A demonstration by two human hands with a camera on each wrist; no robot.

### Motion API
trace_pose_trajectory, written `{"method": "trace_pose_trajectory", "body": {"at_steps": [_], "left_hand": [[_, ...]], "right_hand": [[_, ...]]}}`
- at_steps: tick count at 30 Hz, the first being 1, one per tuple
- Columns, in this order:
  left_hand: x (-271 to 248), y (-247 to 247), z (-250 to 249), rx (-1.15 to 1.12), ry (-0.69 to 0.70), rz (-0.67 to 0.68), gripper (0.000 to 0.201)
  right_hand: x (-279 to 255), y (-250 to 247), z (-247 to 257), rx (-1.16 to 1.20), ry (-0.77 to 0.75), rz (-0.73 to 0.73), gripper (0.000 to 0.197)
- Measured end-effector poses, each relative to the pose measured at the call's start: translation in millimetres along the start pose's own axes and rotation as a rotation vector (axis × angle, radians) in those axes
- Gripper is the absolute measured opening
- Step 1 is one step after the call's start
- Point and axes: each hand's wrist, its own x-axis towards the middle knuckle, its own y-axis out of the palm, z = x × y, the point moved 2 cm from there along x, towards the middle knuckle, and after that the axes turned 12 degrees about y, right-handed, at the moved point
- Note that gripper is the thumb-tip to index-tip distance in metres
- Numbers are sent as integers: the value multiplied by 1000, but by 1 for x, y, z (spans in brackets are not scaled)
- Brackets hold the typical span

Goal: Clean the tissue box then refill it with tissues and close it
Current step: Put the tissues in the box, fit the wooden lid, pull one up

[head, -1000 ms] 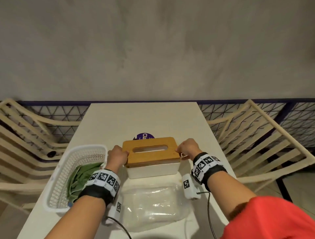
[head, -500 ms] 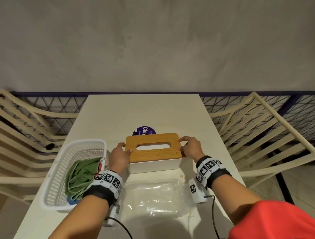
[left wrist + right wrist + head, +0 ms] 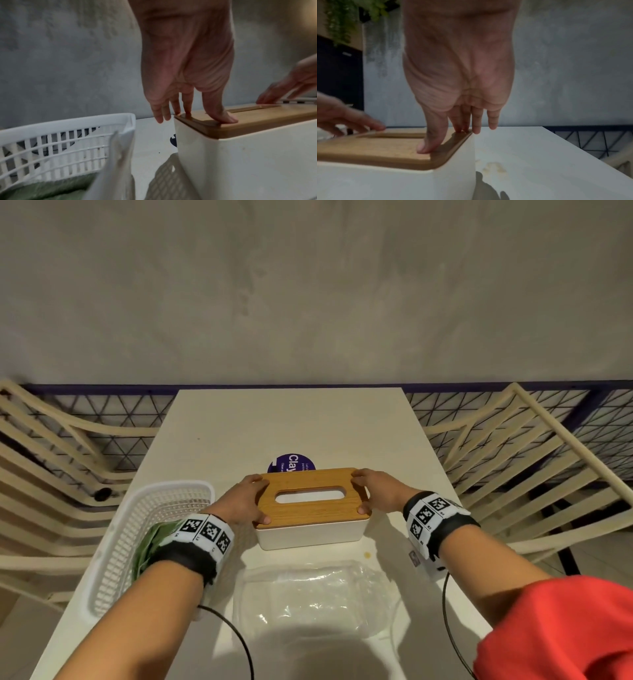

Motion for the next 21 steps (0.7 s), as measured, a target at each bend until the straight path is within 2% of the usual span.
{"method": "trace_pose_trajectory", "body": {"at_steps": [4, 12, 15, 17, 19, 21], "left_hand": [[3, 11, -1, 38, 5, -4, 91], [-2, 12, -7, -7, -3, -3, 90], [-4, 10, -12, -21, -8, -22, 89], [-7, 10, -14, -38, -8, -31, 88], [-9, 11, -13, -52, -5, -36, 87], [-10, 11, -12, -70, -2, -40, 86]], "right_hand": [[2, 13, 0, -85, 35, -57, 54], [-5, 14, -2, -141, 83, -41, 55], [-6, 4, 7, -232, 64, -71, 45], [-4, -5, 9, -162, 74, -171, 33], [1, -12, 3, 42, 143, -277, 26], [5, -11, -6, 159, 240, -278, 16]]}}
